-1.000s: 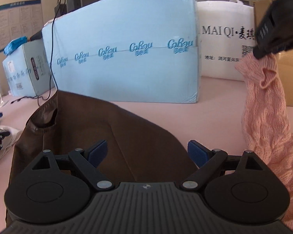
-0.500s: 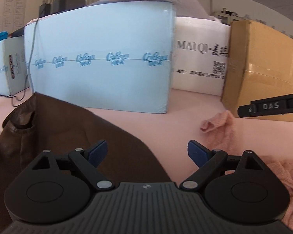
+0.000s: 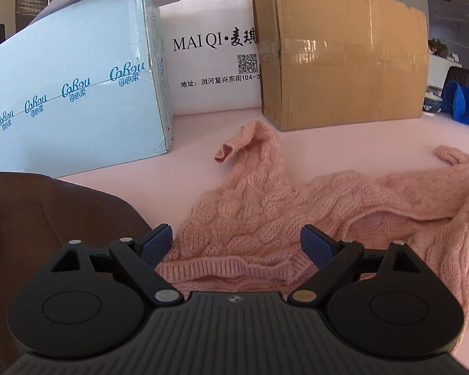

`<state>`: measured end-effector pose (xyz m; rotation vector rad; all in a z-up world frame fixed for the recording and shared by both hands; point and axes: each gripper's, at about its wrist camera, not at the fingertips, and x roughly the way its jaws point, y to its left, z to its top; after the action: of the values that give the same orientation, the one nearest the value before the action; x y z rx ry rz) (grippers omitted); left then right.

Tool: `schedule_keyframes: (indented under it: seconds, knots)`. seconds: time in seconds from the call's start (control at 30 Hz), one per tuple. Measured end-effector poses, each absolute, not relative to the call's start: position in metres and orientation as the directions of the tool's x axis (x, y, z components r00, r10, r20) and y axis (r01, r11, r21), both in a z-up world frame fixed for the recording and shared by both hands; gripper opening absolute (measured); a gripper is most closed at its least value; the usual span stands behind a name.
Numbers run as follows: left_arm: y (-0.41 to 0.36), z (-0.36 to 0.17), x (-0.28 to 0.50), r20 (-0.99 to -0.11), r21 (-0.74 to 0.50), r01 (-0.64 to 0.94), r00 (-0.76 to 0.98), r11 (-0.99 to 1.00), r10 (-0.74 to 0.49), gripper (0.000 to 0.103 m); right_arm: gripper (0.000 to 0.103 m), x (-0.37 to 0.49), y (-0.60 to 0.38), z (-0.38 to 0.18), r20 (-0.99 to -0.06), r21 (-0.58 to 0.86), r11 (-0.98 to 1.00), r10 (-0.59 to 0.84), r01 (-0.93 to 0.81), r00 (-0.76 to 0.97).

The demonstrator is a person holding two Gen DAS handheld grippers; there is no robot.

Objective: Fold clothes

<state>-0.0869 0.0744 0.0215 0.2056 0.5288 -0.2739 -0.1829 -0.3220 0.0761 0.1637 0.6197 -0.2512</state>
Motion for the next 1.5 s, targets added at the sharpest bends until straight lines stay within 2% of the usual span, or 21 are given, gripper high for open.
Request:
schedule_keyframes:
  seconds: [0.17, 0.23, 0.3, 0.33, 0.63, 0.87, 0.97, 1.17, 1.23, 1.27, 1.3, 1.33, 1.43, 1.5]
  knots:
    - [0.063, 0.015, -0.094, -0.524, 0.184, 0.348, 0.826, 0.919, -0.208, 0.088, 0.064, -0.172, -0.33, 0.059, -0.593, 0.035, 0.942, -0.249, 0.333, 0.766]
    - [0.059, 0.013, -0.095, -0.524, 0.208, 0.36, 0.826, 0.91, -0.207, 0.088, 0.055, -0.161, -0.331, 0.053, -0.607, 0.012, 0.936, -0.272, 0.351, 0.747]
    - [0.059, 0.012, -0.095, -0.521, 0.217, 0.362, 0.828, 0.907, -0.205, 0.088, 0.01, -0.151, -0.329, 0.047, -0.634, 0.009, 0.936, -0.266, 0.351, 0.726]
    - [0.06, 0.012, -0.094, -0.524, 0.207, 0.363, 0.825, 0.909, -0.21, 0.088, 0.006, -0.148, -0.327, 0.045, -0.646, 0.019, 0.935, -0.258, 0.353, 0.718]
    - [0.06, 0.01, -0.092, -0.537, 0.214, 0.349, 0.822, 0.912, -0.189, 0.088, 0.006, -0.223, -0.316, 0.088, -0.492, 0.095, 0.941, -0.24, 0.325, 0.837]
    - [0.059, 0.011, -0.095, -0.524, 0.237, 0.33, 0.836, 0.914, -0.166, 0.088, 0.004, -0.294, -0.329, 0.07, -0.518, 0.11, 0.935, -0.235, 0.336, 0.822]
    - [0.061, 0.01, -0.096, -0.553, 0.207, 0.332, 0.816, 0.92, -0.17, 0.088, 0.004, -0.326, -0.331, 0.046, -0.55, 0.117, 0.935, -0.22, 0.335, 0.805]
    - [0.062, 0.011, -0.101, -0.562, 0.197, 0.335, 0.809, 0.922, -0.174, 0.088, 0.007, -0.344, -0.327, 0.017, -0.603, 0.057, 0.948, -0.217, 0.312, 0.768]
    - [0.062, 0.01, -0.101, -0.571, 0.197, 0.33, 0.804, 0.923, -0.166, 0.088, 0.019, -0.346, -0.325, 0.017, -0.602, 0.04, 0.952, -0.221, 0.305, 0.768]
    - [0.063, 0.01, -0.1, -0.576, 0.195, 0.328, 0.801, 0.924, -0.162, 0.088, 0.031, -0.346, -0.322, 0.022, -0.585, 0.044, 0.952, -0.221, 0.303, 0.78]
    - [0.064, 0.011, -0.101, -0.579, 0.189, 0.327, 0.799, 0.926, -0.164, 0.088, 0.038, -0.346, -0.317, 0.027, -0.56, 0.037, 0.955, -0.223, 0.293, 0.798]
    - [0.067, 0.014, -0.101, -0.582, 0.169, 0.326, 0.794, 0.93, -0.173, 0.088, 0.04, -0.346, -0.311, 0.032, -0.535, 0.03, 0.959, -0.224, 0.283, 0.815]
    - [0.086, 0.031, -0.106, -0.55, 0.043, 0.32, 0.798, 0.946, -0.245, 0.088, 0.051, -0.345, -0.292, 0.045, -0.46, 0.047, 0.975, -0.172, 0.217, 0.871]
    - [0.102, 0.042, -0.113, -0.511, -0.047, 0.319, 0.806, 0.947, -0.297, 0.088, 0.065, -0.343, -0.273, 0.052, -0.388, 0.109, 0.987, -0.067, 0.118, 0.919]
